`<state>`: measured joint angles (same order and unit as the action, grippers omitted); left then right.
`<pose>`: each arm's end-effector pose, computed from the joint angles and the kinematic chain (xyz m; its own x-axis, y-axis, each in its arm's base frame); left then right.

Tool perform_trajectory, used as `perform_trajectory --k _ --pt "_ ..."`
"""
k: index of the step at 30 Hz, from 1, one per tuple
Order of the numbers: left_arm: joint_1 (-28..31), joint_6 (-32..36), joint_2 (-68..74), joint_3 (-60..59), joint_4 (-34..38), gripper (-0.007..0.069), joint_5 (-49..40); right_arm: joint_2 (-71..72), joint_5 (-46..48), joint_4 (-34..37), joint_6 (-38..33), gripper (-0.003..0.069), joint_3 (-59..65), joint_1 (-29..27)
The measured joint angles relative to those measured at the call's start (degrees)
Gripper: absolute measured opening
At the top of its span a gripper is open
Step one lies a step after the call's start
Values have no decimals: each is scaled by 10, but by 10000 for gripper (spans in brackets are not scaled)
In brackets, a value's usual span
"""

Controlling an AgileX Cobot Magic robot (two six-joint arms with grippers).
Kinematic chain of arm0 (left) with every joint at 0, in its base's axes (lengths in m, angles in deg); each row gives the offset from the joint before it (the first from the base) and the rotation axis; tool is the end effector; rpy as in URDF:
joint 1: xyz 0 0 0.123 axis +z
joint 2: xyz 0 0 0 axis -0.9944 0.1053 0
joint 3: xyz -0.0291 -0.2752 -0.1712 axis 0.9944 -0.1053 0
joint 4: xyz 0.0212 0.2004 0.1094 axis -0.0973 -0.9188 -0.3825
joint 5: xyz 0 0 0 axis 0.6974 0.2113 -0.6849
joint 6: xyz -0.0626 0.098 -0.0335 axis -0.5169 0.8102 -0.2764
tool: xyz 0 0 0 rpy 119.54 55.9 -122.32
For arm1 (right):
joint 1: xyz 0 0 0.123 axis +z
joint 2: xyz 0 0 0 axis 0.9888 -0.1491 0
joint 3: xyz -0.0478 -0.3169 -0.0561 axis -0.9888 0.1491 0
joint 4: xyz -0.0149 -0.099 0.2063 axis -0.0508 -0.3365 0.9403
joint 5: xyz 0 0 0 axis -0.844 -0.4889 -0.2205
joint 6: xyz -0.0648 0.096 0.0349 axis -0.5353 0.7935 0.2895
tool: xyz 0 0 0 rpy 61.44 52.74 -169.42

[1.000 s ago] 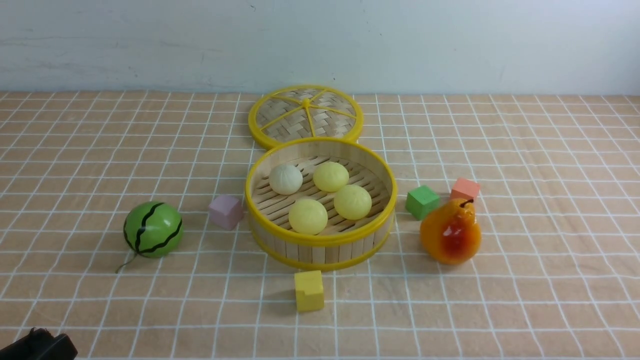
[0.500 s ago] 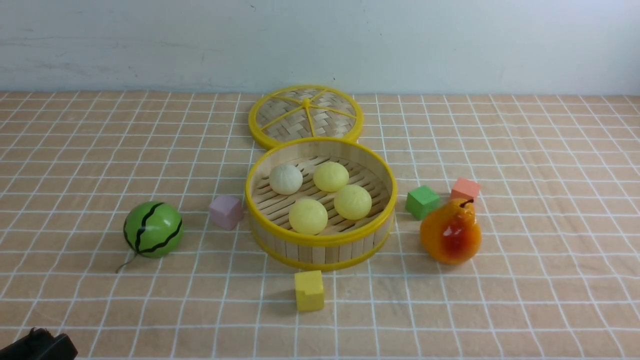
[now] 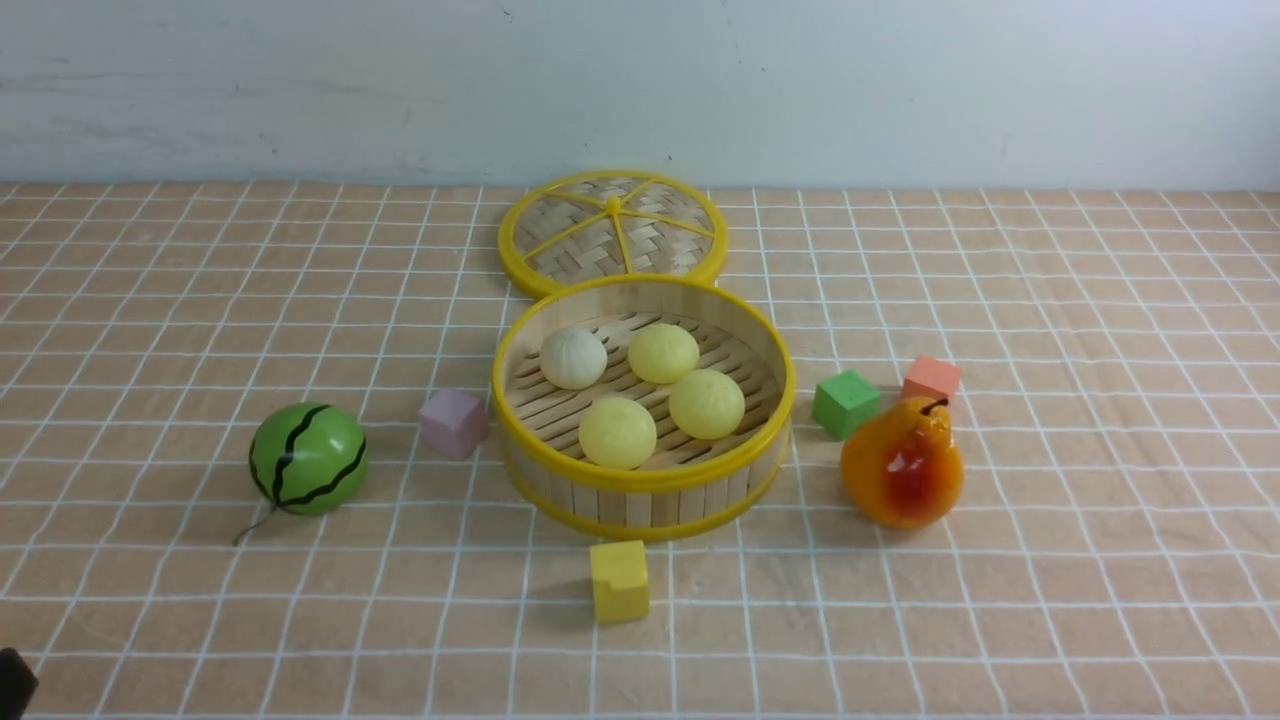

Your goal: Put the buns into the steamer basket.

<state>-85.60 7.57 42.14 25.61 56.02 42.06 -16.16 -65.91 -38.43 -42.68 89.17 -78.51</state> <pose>0.0245 -0.0043 0.2169 -0.1131 -0.2621 -0.9584 0.0288 0.9633 -0.2669 0.0171 0.0025 0.1635 -0.3080 0.0924 -0.9469 -0.0301 0.9938 0.1068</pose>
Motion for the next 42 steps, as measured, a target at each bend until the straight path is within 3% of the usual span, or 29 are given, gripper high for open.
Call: perform_trajectory --k 5,12,18,22,29,35,39,42 --pt "75 -16 -40 0 0 209 -11 0 0 0 0 43 0 0" --pt "84 -89 -42 -24 0 209 -8 0 0 0 0 51 0 0" --pt "31 -162 -42 -60 -15 210 33 0 0 0 0 58 0 0" --pt "-6 -175 -42 -61 -35 210 50 0 0 0 0 64 0 0" --pt "-9 -176 -42 -61 -40 202 61 0 0 0 0 70 0 0" --pt "-9 -127 -42 -63 -48 60 -85 0 0 0 0 76 0 0" --pt "-9 -74 -42 -63 -48 -13 -98 0 0 0 0 82 0 0" --pt "-9 -57 -42 -63 -48 -13 -100 0 0 0 0 85 0 0"
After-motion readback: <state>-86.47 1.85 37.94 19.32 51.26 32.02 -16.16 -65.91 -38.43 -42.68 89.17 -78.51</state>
